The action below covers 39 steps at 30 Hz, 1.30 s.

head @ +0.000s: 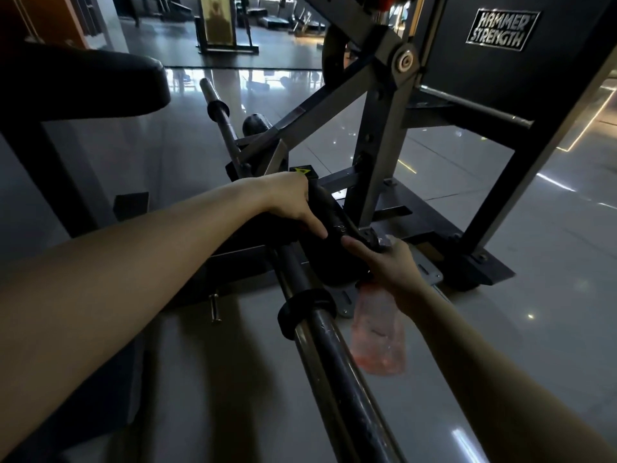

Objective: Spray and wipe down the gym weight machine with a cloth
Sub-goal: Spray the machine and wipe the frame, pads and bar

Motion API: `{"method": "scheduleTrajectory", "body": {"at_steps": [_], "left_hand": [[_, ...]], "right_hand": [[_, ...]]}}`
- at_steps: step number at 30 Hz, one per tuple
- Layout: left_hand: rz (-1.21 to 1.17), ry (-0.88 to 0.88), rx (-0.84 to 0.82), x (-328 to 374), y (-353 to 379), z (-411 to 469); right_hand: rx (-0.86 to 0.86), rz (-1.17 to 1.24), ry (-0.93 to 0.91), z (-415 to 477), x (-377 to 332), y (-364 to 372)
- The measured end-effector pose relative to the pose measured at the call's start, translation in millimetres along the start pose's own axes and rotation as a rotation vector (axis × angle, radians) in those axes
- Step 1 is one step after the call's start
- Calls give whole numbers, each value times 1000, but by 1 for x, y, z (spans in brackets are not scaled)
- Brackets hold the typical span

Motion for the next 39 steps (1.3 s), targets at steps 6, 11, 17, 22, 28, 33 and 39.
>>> {"method": "scheduleTrajectory", "body": {"at_steps": [6,11,17,22,28,33,39], "left_hand": [[2,83,54,13,-3,-7],[47,-78,15,-13,-6,1],[-8,-115,-29,-21,1,6],[-13,-111,-32,-21,2,8],[-12,-103,-3,-21,2,9],[8,-95,-4,-20,3,10],[9,-85,12,-19,3,11]], "right_hand": [[-223,336,311,-22,32,16],[68,-64,72,-15,-7,-19],[-173,-475,-122,-17,-69,-14],[-239,-434,-70,-24,-61,1],[-163,-492,-56,-32,-46,12],[-43,-412,-146,-33,-65,5],[-52,-435,-165,-25,-76,9]]}}
Point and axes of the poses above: each hand's wrist, its own z-axis towards the middle knuckle, its own y-axis out of the palm, x = y × z, the point moved 8 cm from there along z, towards the middle knuckle, and after that the axes turned 5 degrees about -y, right-handed, at the moved point
